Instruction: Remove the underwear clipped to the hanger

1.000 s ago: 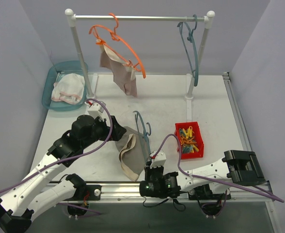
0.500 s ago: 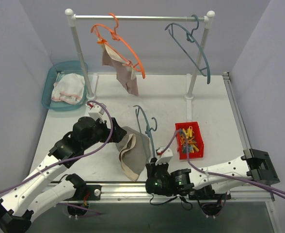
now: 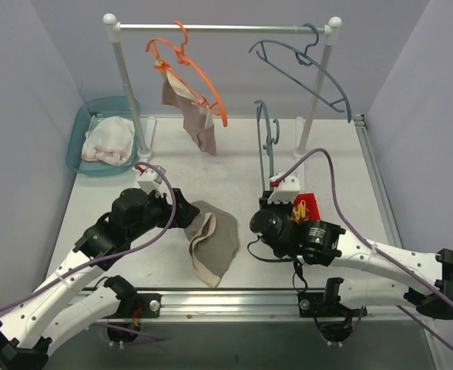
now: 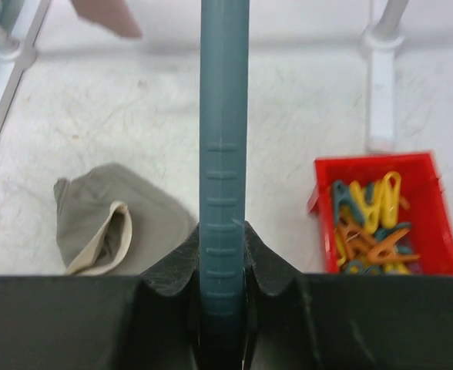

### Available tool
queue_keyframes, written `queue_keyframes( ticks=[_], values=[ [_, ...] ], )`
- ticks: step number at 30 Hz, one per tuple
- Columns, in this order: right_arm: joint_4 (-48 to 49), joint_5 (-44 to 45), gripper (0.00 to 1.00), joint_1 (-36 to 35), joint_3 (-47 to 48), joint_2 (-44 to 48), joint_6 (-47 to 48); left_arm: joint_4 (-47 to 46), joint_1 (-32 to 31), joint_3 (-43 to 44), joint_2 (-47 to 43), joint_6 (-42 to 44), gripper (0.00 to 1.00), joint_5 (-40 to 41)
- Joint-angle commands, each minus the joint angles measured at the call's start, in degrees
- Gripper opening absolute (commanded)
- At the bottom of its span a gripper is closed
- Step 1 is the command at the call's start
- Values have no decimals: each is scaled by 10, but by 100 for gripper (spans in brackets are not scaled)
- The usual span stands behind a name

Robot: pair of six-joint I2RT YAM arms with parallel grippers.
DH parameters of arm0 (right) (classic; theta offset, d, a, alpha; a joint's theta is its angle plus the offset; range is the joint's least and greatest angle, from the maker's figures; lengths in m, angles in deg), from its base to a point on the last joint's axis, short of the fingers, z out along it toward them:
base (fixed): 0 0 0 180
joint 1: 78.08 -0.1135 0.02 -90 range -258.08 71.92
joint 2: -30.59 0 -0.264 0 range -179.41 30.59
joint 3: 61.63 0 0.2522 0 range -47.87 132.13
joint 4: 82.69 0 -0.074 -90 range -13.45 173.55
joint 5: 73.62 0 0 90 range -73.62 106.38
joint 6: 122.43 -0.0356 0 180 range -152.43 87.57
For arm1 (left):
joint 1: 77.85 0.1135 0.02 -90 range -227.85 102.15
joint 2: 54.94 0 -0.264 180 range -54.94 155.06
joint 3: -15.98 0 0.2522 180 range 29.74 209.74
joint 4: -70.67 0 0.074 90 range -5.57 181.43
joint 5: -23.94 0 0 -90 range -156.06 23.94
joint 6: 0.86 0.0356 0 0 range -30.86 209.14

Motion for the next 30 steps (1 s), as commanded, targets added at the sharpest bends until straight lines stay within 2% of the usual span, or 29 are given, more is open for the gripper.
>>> queue_keyframes(
  ticks=[1,3,5,10,14,21,30],
  values=[
    [15,12,0,54,70,12,201,-26,-1,-8,-12,1,94,3],
    [63,-65,0,117,98,17,282,-28,-1,-11,-12,1,94,2],
    [84,-112,0,174,120,12,319,-26,0,-10,-12,1,94,1],
    [105,-230,0,243,198,-32,409,-24,-1,-13,-26,0,94,2],
    [118,-279,0,282,248,-67,444,-20,-1,-16,-36,2,94,7],
    [122,-437,0,383,339,-131,436,-14,0,-18,-47,3,94,6],
    [120,-543,0,455,428,-225,427,-5,2,-18,-61,4,94,10]
  ],
)
